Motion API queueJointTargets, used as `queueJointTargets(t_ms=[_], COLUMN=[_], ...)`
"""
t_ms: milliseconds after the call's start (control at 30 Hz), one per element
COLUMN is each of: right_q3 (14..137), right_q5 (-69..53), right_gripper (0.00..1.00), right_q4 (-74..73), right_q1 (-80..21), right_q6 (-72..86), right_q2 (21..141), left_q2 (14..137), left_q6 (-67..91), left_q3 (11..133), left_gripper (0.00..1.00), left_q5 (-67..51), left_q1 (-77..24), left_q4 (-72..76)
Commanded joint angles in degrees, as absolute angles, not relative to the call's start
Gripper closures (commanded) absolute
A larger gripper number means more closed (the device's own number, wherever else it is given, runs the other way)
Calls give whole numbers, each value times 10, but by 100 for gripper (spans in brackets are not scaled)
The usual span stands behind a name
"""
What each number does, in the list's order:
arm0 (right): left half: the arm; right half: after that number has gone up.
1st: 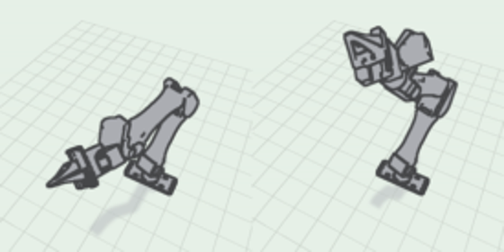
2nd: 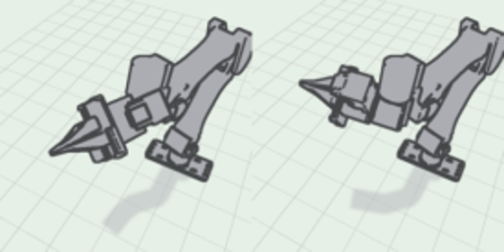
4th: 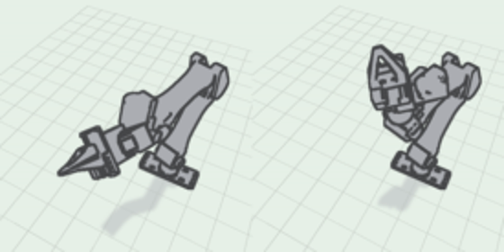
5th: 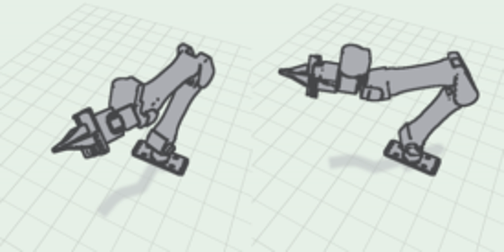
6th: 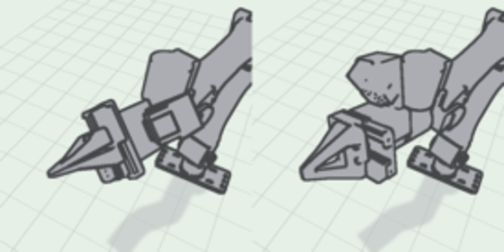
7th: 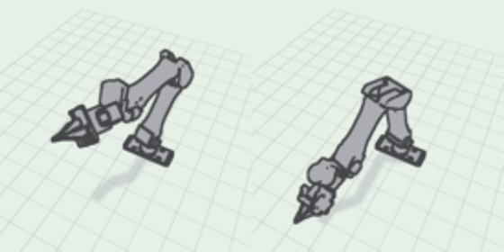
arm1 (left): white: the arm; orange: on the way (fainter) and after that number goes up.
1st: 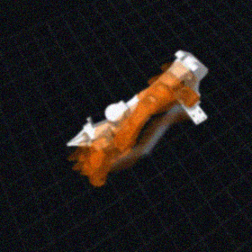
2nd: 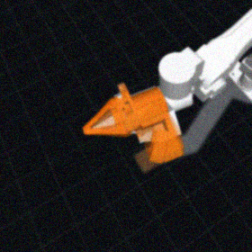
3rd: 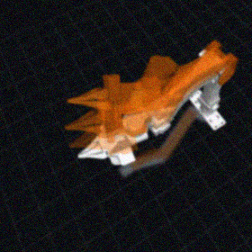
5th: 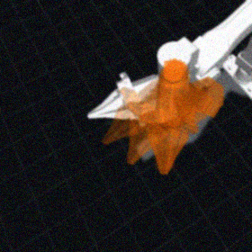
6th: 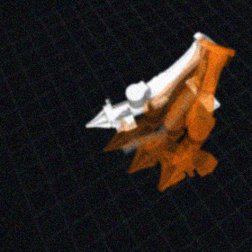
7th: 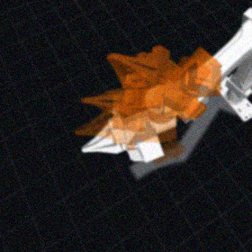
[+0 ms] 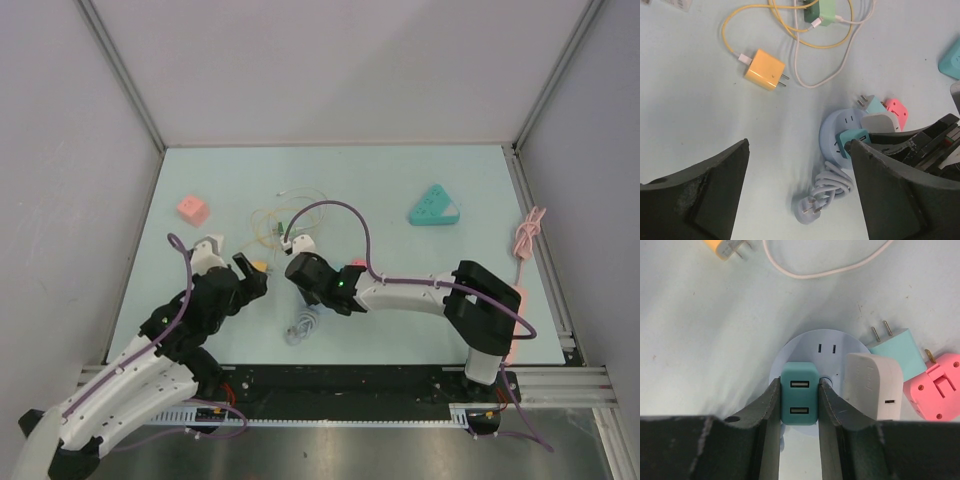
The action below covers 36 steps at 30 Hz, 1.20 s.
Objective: Insert the plug
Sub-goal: Insert the plug into the socket.
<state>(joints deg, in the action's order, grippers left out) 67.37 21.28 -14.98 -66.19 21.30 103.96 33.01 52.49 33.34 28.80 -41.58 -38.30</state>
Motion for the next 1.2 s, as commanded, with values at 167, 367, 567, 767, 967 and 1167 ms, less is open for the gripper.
queueJointTargets(t_ms=[167, 367, 567, 767, 967, 1167], right_q3=[612, 617, 659, 704, 716, 689], right_q5=[131, 122, 130, 118, 94, 114], right_gripper=[100, 97, 66, 31, 14, 9], right_q4=[-269, -233, -215, -200, -211, -262], right_q1=[-658, -657, -651, -642, -618, -529], right_q6=[190, 181, 166, 141, 128, 125], right_q2=[1112, 1033, 984, 930, 861, 778], left_q2=[316, 319, 324, 329, 353, 390], left_q6=[513, 492, 469, 448, 430, 409], left_q3=[354, 361, 374, 375, 379, 386], left_gripper=[7, 0, 0, 0, 0, 0], left_q5=[316, 324, 331, 332, 327, 315], left_q1=[-411, -411, -411, -411, -411, -411], left_q4=[-403, -398, -396, -393, -385, -370])
